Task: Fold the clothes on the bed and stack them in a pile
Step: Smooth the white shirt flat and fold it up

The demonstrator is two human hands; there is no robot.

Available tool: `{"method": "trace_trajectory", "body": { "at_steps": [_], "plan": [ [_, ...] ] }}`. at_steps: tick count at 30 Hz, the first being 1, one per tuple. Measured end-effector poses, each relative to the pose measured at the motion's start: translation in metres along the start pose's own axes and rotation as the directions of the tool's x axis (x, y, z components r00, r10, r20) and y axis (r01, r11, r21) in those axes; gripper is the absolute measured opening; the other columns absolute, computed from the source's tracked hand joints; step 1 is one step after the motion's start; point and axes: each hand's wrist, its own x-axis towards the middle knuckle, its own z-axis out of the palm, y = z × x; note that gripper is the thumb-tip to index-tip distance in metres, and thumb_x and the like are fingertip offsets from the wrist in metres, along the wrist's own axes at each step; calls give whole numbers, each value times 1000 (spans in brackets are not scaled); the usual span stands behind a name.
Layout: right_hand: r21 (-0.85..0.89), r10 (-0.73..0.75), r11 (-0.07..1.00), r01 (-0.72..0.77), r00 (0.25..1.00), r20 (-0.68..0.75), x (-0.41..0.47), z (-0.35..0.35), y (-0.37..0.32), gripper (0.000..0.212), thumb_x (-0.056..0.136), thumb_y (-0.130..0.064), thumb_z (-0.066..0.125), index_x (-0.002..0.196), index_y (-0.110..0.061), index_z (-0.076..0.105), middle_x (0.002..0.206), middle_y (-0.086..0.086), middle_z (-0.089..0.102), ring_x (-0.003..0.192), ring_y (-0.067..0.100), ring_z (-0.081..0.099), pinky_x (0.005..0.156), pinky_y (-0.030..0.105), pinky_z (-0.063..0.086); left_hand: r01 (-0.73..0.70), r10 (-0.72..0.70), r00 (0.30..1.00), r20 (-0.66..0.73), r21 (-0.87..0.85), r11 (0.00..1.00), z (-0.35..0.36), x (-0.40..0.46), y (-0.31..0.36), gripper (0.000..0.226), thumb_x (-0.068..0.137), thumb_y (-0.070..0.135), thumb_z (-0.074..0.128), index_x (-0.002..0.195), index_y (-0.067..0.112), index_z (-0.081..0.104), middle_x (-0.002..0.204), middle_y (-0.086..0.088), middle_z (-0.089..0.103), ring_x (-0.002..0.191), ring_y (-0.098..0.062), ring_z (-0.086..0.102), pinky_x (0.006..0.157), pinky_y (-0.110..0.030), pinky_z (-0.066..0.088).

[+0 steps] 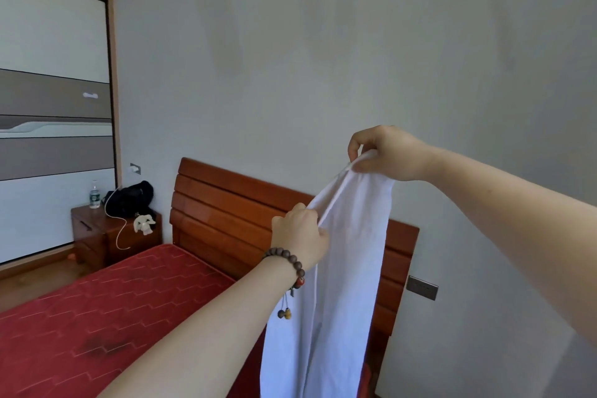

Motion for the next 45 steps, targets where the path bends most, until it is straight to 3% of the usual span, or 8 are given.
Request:
{"method": "trace_trajectory", "body": {
  "at_steps": [7, 11, 18, 28, 33, 38, 41, 45],
  "plan": [
    [-140, 2, 990, 31, 973, 230, -19, -19, 25, 19, 87, -12, 68, 101, -23, 75, 104, -6, 71, 101, 12, 61, 95, 30, 46, -236, 229, 971, -62, -167, 957, -23, 20, -34, 35, 89, 16, 64, 57, 8, 53, 60, 6, 41, 58, -20, 46, 55, -30, 31],
    [-157, 24, 988, 14, 972, 235, -25, -16, 33, 14, 87, -13, 66, 95, -21, 74, 96, -9, 71, 92, 11, 60, 85, 25, 47, -291, 289, 957, -38, -200, 936, -35, 28, -38, 40, 92, 21, 63, 59, -2, 56, 61, -13, 50, 59, -29, 50, 59, -40, 39],
    [-180, 35, 984, -14, 993, 115, -23, -9, 32, 9, 79, -8, 65, 72, -13, 62, 69, -5, 56, 63, 9, 48, 48, 14, 35, -305, 307, 952, -11, -167, 938, -36, 9, -49, 29, 87, 20, 67, 66, 1, 62, 68, -8, 53, 65, -24, 51, 63, -36, 43],
    [-179, 42, 984, -12, 986, 164, -6, -6, 20, 30, 80, -27, 76, 64, -22, 51, 64, -5, 49, 63, 11, 44, 54, 27, 33, -255, 254, 967, -33, -219, 942, -23, -15, -59, 55, 93, 29, 62, 55, 18, 25, 56, 3, 30, 52, -12, 27, 54, -28, 23],
    [-141, 19, 990, 4, 987, 160, -6, -2, 21, 24, 80, -18, 75, 70, -19, 53, 70, -3, 52, 67, 15, 46, 56, 27, 35, -222, 227, 974, -20, -308, 925, -23, -16, -66, 56, 90, 30, 66, 55, 17, 25, 54, 1, 25, 52, -13, 23, 53, -27, 20],
    [-170, -39, 983, 64, 988, 148, -2, -9, 6, 25, 85, -11, 69, 106, -25, 67, 98, -3, 68, 86, 12, 56, 70, 20, 40, -160, 166, 986, -14, -360, 919, -17, -21, -65, 50, 83, 30, 74, 56, 14, 35, 56, 0, 34, 52, -10, 29, 52, -24, 28],
    [-260, -68, 962, 85, 995, 74, 5, -13, -4, 22, 85, -8, 67, 104, -18, 74, 104, -1, 71, 91, 12, 56, 75, 20, 38, -115, 113, 993, -29, -370, 922, -6, -30, -65, 43, 83, 25, 73, 58, 6, 45, 57, -3, 42, 55, -13, 38, 58, -33, 42],
    [-311, -63, 948, 63, 998, 8, 13, -18, -11, 22, 85, -8, 64, 102, -18, 73, 104, 1, 71, 91, 16, 56, 79, 27, 44, -46, 43, 999, -17, -336, 941, 21, -44, -67, 48, 84, 26, 70, 53, 14, 35, 54, 3, 38, 52, -10, 37, 52, -25, 33]
  ]
}}
